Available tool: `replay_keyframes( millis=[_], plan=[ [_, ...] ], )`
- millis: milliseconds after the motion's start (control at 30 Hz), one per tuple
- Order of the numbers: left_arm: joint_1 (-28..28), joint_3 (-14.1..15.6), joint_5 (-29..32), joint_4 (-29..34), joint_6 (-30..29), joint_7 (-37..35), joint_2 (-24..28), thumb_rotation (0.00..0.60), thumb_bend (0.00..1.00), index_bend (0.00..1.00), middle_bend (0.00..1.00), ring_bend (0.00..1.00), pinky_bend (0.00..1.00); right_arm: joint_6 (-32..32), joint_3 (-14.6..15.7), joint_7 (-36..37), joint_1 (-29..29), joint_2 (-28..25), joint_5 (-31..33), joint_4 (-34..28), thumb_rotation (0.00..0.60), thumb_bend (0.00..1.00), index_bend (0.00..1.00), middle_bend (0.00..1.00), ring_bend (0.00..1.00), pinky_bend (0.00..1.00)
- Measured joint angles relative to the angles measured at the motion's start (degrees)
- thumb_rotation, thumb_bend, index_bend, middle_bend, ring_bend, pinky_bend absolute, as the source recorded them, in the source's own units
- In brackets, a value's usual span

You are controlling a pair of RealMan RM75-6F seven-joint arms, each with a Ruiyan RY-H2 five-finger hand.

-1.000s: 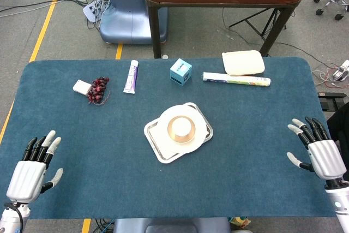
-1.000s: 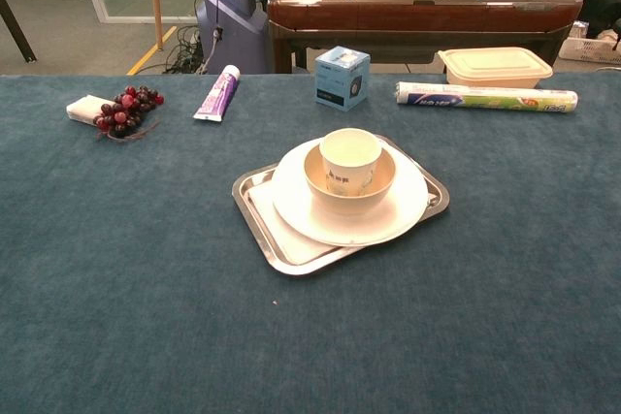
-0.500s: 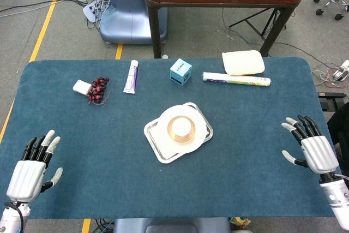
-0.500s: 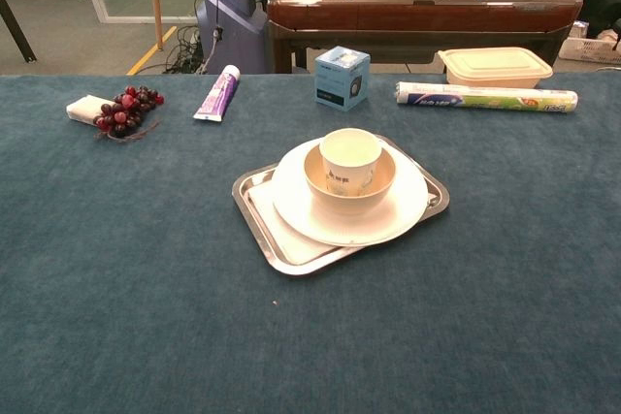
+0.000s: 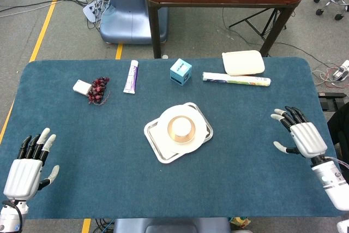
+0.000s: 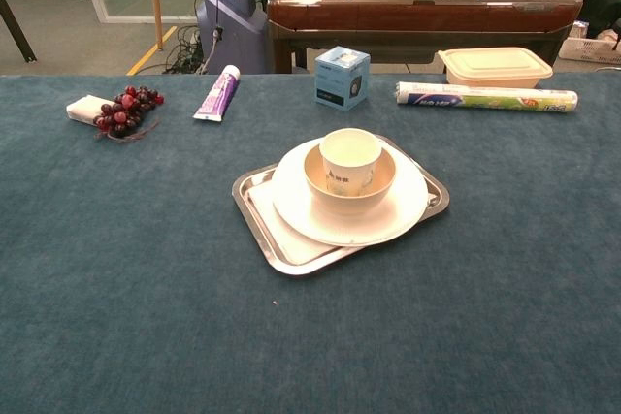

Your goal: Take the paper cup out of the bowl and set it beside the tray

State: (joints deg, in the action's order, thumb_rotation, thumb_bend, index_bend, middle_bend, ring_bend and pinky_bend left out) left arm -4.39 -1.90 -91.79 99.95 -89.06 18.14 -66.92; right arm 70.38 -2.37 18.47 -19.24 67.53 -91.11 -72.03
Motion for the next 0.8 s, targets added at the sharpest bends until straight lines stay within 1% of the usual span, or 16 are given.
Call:
replay_keyframes(
  millis=[167,367,633,800],
  plan=[
    [-0.1,-0.5,1.0,-0.3,0.2,0.9,-0.5,0.600,0.32,0.00,0.00,0.00,0.00,-4.1,0.0,2.1,-3.4,0.8,-0.4,1.7,0.600,0.31,0.17,0.14,0.00,0.00],
    [-0.1,-1.0,2.0,-0.5,0.0,1.1,-0.7,0.600,0.32,0.00,0.00,0.00,0.00,-8.8,0.0,4.3,-7.8,1.7,-1.2,2.5,0.600,0.27,0.17,0.14,0.00,0.00],
    [0.0,-1.2,2.5,-0.8,-0.3,1.5,-0.8,0.600,0.32,0.00,0.00,0.00,0.00,-13.5,-0.2,4.4,-13.3,2.9,-2.2,1.5,0.600,0.22,0.16,0.13,0.00,0.00],
    [-0.1,-1.4,2.8,-0.9,-0.1,1.3,-0.8,0.600,0.32,0.00,0.00,0.00,0.00,-15.8,-0.3,3.7,-15.8,3.4,-2.3,0.5,0.600,0.22,0.15,0.13,0.00,0.00]
  ],
)
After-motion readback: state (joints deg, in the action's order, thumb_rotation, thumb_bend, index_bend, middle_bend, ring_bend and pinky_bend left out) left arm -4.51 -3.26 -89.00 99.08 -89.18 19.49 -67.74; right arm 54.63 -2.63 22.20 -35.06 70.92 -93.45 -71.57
